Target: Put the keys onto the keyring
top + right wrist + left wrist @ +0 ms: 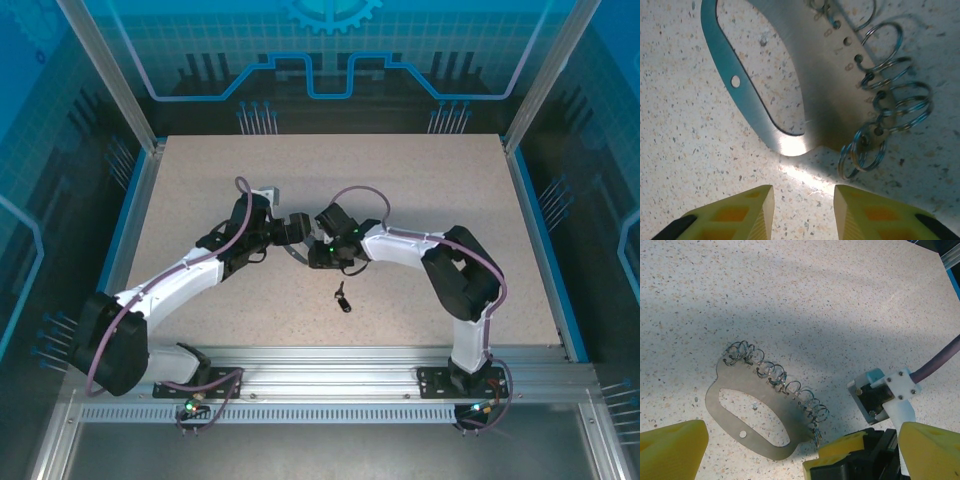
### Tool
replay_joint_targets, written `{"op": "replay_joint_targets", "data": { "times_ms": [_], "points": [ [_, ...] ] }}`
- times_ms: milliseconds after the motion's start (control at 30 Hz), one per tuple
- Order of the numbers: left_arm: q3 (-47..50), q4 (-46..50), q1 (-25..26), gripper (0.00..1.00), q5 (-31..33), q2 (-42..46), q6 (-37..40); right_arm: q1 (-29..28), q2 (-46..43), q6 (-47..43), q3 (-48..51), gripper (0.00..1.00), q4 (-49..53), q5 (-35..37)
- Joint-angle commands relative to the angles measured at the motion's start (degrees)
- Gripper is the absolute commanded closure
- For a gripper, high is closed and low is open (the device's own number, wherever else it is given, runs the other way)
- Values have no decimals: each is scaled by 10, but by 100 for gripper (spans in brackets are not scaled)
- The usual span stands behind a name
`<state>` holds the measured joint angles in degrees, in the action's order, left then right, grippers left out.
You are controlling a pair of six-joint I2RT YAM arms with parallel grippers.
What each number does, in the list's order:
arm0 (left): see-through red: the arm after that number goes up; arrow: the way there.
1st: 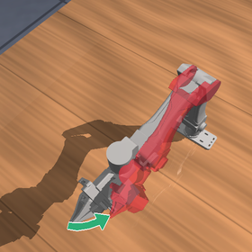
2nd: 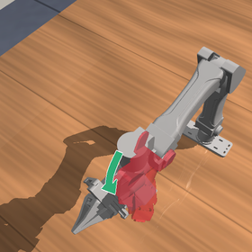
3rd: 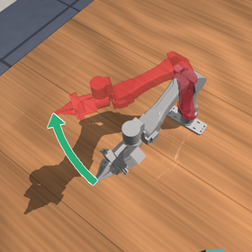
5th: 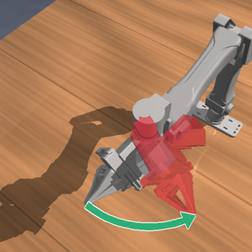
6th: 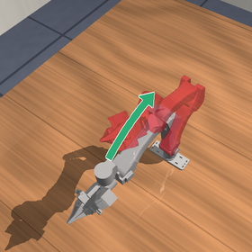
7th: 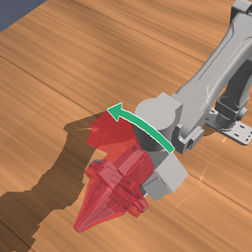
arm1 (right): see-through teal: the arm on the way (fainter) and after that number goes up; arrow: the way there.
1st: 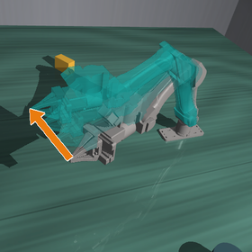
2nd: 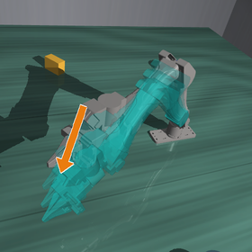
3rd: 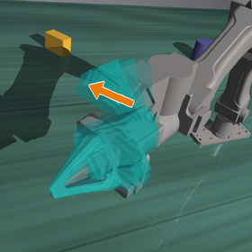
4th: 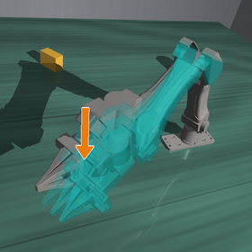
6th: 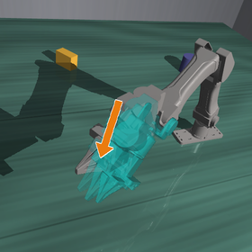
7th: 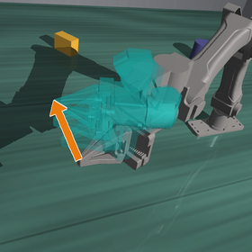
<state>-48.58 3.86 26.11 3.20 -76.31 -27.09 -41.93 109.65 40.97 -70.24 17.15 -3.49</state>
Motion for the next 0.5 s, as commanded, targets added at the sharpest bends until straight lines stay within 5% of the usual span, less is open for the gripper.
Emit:
{"op": "replay_joint_targets", "data": {
  "times_ms": [0, 467],
  "points": [
    [-3, 8, 5, 1, 5, 9, -3, 16, 12, 4, -18, 62, -12, -3],
    [1, 4, 5, 1, 6, 7, -4, 35, -8, -13, -14, 63, -5, -3]
  ]
}}
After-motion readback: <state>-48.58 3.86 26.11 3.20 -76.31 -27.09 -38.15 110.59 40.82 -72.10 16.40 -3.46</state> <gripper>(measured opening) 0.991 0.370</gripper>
